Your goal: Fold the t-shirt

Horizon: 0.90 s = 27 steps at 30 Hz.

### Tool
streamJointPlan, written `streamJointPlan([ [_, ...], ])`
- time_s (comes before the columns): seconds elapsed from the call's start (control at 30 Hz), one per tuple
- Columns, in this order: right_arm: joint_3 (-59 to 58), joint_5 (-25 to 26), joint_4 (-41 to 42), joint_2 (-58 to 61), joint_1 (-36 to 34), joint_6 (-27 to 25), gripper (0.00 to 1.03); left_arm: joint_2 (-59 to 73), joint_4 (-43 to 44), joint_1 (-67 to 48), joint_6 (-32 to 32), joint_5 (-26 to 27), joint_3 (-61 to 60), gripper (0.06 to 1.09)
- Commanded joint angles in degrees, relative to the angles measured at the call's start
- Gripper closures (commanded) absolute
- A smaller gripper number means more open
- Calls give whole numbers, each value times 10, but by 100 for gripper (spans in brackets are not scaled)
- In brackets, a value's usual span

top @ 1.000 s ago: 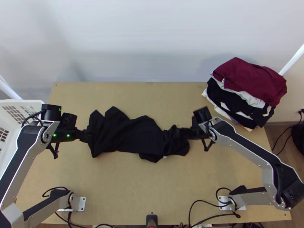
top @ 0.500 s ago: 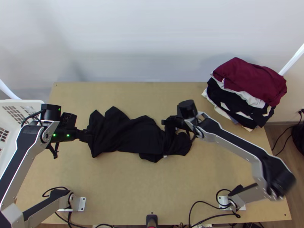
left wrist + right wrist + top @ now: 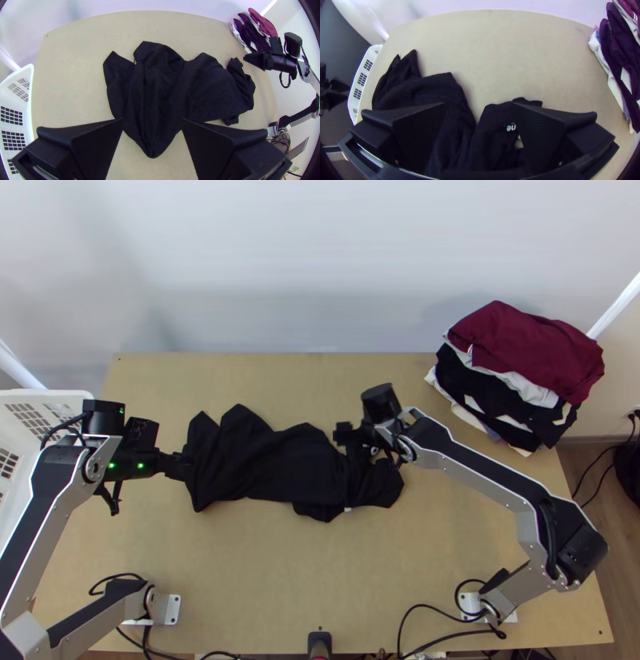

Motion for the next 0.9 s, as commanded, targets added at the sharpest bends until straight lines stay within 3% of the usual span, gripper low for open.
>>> streamJointPlan([
  [0.0,21,33,-85,-20,7,-38,4,-7,-7,4,8,3,15,24],
  [0.07,23,35,-145,-27,9,-55,4,-9,-7,4,8,3,12,24],
  [0.2,-33,25,-183,-69,-5,-69,8,-17,-8,13,11,2,5,24],
  [0.27,-44,-50,-225,-64,-32,-78,10,-19,-8,15,12,3,1,24],
  [0.3,-44,-57,-241,-62,-39,-76,10,-20,-8,15,12,3,-1,24],
  [0.43,-47,-56,-245,-64,-42,-68,10,-20,-6,15,11,4,-5,24],
  [0.5,-34,-56,-249,-56,-42,-26,9,-20,-5,13,11,4,-4,24],
  [0.63,16,-56,-296,-14,-35,7,9,-20,-6,13,10,3,2,24],
  [0.87,63,-57,-334,44,-30,5,5,-27,-14,19,15,2,4,24],
])
